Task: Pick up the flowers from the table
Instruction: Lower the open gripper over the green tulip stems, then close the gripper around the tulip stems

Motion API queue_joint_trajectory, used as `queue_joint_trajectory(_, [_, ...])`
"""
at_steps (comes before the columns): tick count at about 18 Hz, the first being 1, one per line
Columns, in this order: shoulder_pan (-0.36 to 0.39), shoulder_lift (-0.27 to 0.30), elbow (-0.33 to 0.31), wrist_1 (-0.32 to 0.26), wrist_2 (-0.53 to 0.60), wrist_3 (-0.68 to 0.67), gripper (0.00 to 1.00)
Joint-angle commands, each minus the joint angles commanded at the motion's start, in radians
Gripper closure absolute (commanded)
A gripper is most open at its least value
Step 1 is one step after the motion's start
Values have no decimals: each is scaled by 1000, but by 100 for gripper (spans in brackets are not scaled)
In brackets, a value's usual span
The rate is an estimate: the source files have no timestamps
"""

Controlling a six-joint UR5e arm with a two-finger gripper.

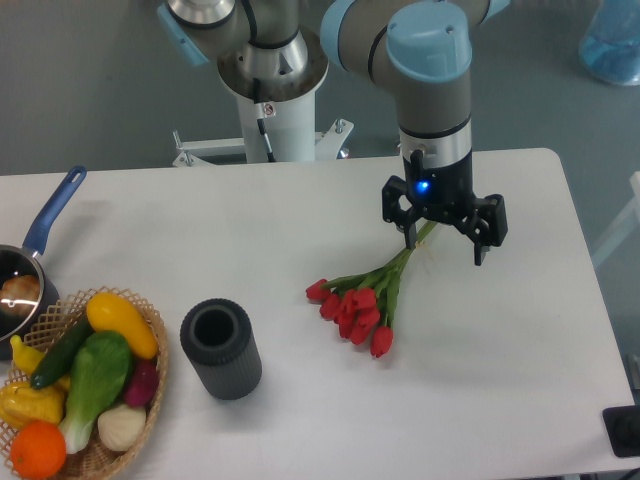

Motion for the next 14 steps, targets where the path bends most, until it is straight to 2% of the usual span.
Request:
queue_joint_trajectory(2, [0, -5, -49, 84, 3, -8, 0])
queue_joint_trajectory(4, [0, -5, -81, 100, 14, -5, 0])
queue_joint_trajectory(7, [17, -9, -109, 79, 14, 6, 0])
queue_joint_trajectory(10, [34, -12, -147, 53, 15, 90, 0])
queue_joint_trajectory(14, [80, -35, -154, -22, 15, 204, 0])
